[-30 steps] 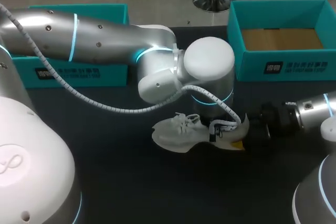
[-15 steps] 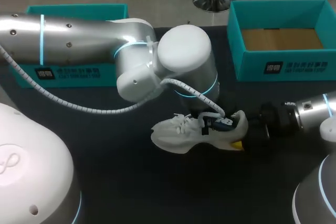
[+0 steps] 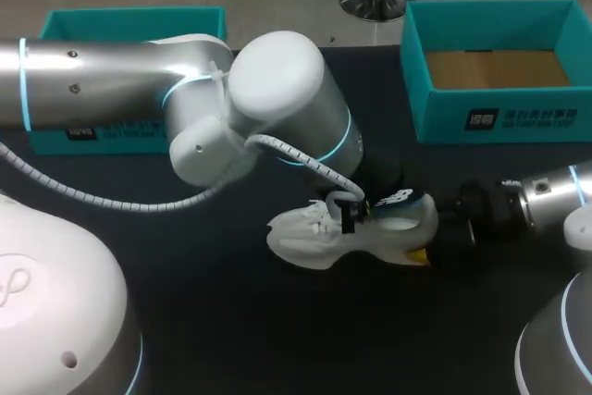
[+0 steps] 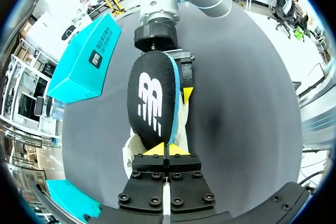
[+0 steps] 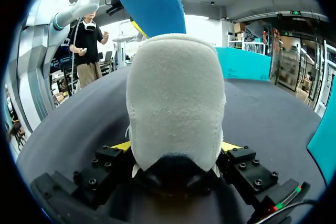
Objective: Take the shoe out of the shoebox, open the shoe tongue, remove and reinsert the insole, then place the shoe into the shoebox
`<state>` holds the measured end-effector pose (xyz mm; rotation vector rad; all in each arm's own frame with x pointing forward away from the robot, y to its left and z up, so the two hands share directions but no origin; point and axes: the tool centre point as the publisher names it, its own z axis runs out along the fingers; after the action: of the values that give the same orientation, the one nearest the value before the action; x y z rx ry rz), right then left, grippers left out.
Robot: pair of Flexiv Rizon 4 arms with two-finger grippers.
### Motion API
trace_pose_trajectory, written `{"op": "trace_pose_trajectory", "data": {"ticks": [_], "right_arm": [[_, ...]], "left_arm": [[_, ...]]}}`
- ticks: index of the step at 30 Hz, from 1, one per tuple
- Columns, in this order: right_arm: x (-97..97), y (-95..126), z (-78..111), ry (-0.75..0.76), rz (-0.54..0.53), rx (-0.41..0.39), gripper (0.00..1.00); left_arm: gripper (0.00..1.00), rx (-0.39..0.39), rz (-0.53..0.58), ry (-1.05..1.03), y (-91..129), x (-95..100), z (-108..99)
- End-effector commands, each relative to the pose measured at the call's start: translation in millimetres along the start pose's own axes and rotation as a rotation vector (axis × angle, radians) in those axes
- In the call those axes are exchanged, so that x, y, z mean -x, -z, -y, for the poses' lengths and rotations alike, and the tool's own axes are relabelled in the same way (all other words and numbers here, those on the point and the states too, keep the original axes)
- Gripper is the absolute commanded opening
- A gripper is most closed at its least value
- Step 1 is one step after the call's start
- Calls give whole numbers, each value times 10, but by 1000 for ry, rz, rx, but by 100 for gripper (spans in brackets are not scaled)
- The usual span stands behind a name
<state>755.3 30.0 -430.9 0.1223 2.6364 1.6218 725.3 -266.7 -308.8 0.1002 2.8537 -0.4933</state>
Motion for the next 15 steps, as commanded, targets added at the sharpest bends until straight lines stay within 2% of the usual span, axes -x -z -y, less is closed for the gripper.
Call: {"op": "trace_pose_trajectory", "data": {"ticks": [1,10,15], "right_arm": [[3,-22,16,0,0,-3,0],[3,-22,16,0,0,-3,0],[3,-22,16,0,0,-3,0]], "left_arm": [[0,-17,-3,-13,51,-63,39],[0,-21,-9,-58,-62,-227,313],[0,-14,8,-47,-118,-242,479]]}}
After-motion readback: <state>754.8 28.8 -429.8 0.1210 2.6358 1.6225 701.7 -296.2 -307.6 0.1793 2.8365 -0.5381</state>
